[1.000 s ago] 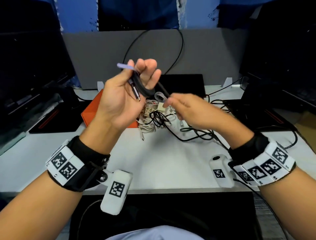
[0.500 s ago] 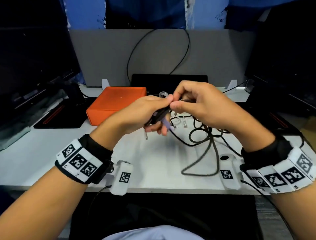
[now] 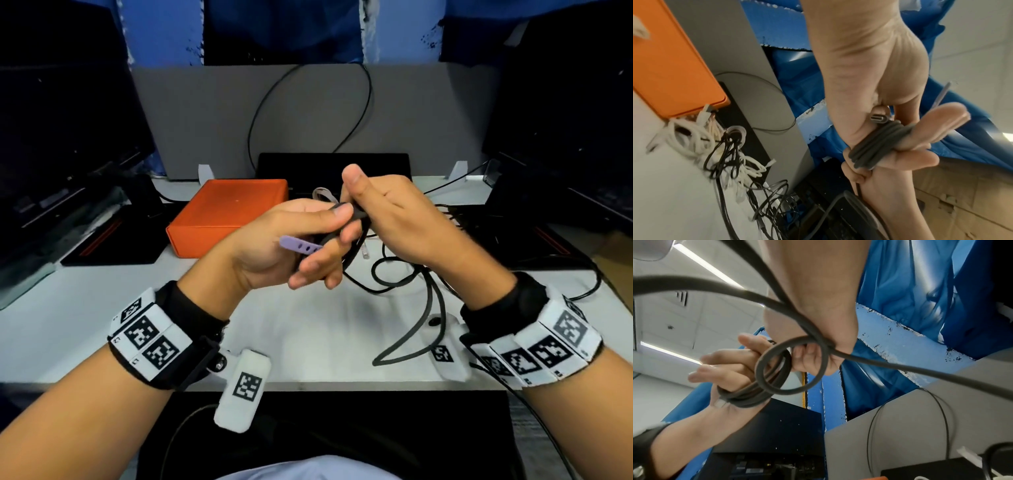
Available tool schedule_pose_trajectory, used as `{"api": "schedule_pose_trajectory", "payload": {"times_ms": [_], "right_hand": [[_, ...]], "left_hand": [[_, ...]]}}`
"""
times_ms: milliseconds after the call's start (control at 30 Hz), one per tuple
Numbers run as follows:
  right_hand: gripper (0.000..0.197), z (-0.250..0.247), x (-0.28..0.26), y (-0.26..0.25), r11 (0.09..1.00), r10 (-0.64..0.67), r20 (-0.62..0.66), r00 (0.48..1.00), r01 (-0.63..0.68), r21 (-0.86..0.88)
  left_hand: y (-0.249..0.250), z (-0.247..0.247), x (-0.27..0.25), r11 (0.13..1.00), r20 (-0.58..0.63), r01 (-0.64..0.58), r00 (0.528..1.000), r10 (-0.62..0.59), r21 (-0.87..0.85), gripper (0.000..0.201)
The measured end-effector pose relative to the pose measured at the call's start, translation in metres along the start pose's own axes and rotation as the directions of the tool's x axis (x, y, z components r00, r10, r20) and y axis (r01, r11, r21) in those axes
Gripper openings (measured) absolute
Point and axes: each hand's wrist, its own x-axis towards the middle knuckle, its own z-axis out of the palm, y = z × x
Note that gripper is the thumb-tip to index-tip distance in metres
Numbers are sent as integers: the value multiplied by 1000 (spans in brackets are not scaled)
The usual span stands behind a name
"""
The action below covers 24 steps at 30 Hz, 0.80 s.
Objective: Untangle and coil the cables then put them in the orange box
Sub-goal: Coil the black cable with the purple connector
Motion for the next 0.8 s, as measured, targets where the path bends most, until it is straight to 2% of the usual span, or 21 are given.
{"api": "schedule_pose_trajectory", "payload": {"times_ms": [100, 200, 233, 333, 433, 500, 567, 600, 633, 667, 700, 733, 767, 800], "right_hand": [[66, 0, 3, -2, 984, 24, -80, 997, -10, 177], [58, -5, 6, 0, 945, 96, -114, 989, -55, 322], [53, -6, 6, -1, 925, 118, -98, 988, -74, 372], [36, -7, 5, 1, 893, 123, 64, 990, -138, 429], [16, -3, -3, 2, 954, 123, 334, 935, -204, 220], [7, 3, -6, 1, 977, 144, 503, 852, -204, 66], [6, 10, -10, -2, 978, 155, 598, 786, -208, 20], [7, 14, -10, -4, 976, 148, 630, 763, -216, 33], [9, 16, -11, -5, 972, 134, 653, 745, -226, 58], [11, 18, -11, -8, 968, 119, 670, 733, -235, 85], [13, 17, -11, -10, 966, 105, 676, 729, -237, 105], [14, 12, -10, -12, 966, 96, 671, 736, -231, 116], [17, 5, -9, -12, 968, 84, 656, 750, -219, 127], [21, -2, -8, -12, 967, 68, 634, 770, -207, 148]], "left_hand": [[4, 5, -1, 981, -76, -112, 992, 101, -159, 38], [14, 8, -1, 881, -106, -285, 959, 265, -377, 36], [18, 6, -2, 847, -139, -332, 943, 302, -416, 41], [25, -5, -2, 759, -276, -448, 893, 356, -472, 51], [36, -16, -7, 626, -396, -570, 821, 411, -532, 45], [41, -21, -8, 585, -524, -673, 732, 435, -453, 37], [39, -24, -3, 665, -687, -723, 579, 439, -185, 31], [36, -23, 1, 739, -749, -673, 480, 456, 18, 28], [31, -22, 6, 792, -775, -562, 381, 504, 239, 26], [24, -23, 8, 804, -751, -386, 323, 576, 452, 24], [17, -26, 10, 762, -687, -175, 343, 641, 623, 26], [10, -30, 11, 667, -609, 31, 438, 661, 745, 29], [6, -32, 10, 529, -532, 189, 568, 629, 827, 31], [4, -35, 9, 386, -478, 298, 682, 554, 873, 35]]}}
